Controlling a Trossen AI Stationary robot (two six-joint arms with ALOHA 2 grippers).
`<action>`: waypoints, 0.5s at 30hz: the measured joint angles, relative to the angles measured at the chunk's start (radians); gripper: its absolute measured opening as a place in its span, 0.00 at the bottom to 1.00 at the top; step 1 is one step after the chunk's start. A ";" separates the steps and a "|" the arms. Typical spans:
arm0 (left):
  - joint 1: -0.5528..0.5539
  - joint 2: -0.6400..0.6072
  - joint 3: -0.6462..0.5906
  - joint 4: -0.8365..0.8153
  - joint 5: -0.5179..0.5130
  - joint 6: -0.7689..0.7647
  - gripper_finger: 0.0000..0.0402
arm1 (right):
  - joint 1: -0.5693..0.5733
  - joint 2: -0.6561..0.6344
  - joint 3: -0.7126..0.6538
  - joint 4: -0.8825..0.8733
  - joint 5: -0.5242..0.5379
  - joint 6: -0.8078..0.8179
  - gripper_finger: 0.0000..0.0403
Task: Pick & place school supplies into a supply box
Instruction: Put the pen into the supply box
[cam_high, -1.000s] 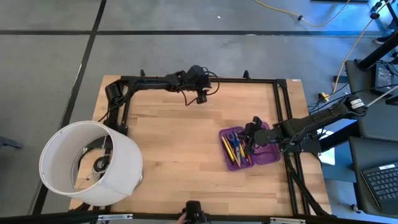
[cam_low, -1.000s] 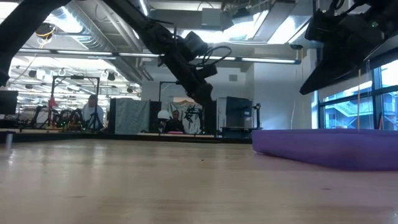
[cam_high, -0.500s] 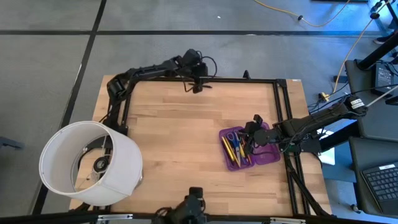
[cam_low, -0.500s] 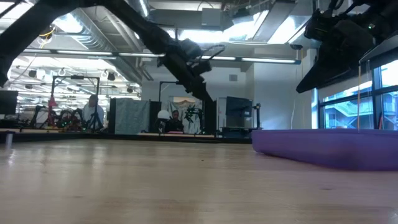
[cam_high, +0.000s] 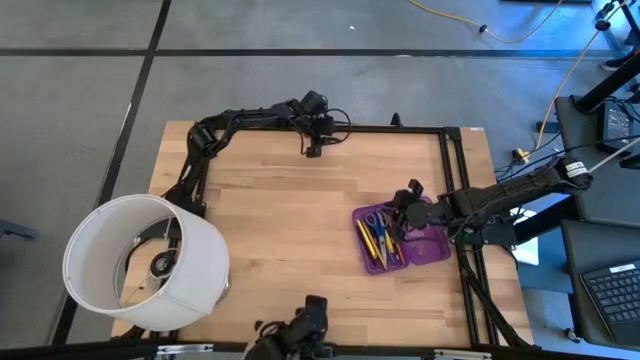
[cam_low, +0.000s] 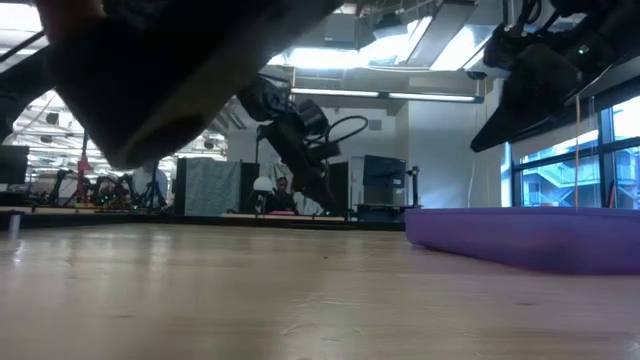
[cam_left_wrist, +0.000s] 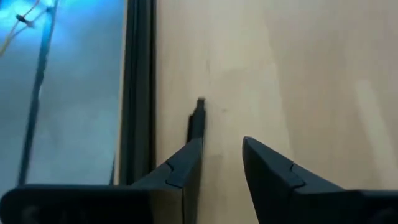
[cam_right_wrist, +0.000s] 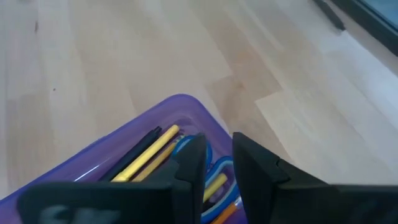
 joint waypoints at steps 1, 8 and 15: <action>0.002 0.003 0.000 0.000 -0.013 0.013 0.27 | -0.005 0.000 0.000 0.000 0.000 0.000 0.21; 0.001 0.003 0.000 0.016 -0.127 0.036 0.23 | -0.026 0.000 0.000 0.003 -0.039 0.006 0.21; -0.009 0.001 0.000 0.060 -0.258 0.036 0.24 | -0.026 0.000 0.000 0.004 -0.039 0.022 0.21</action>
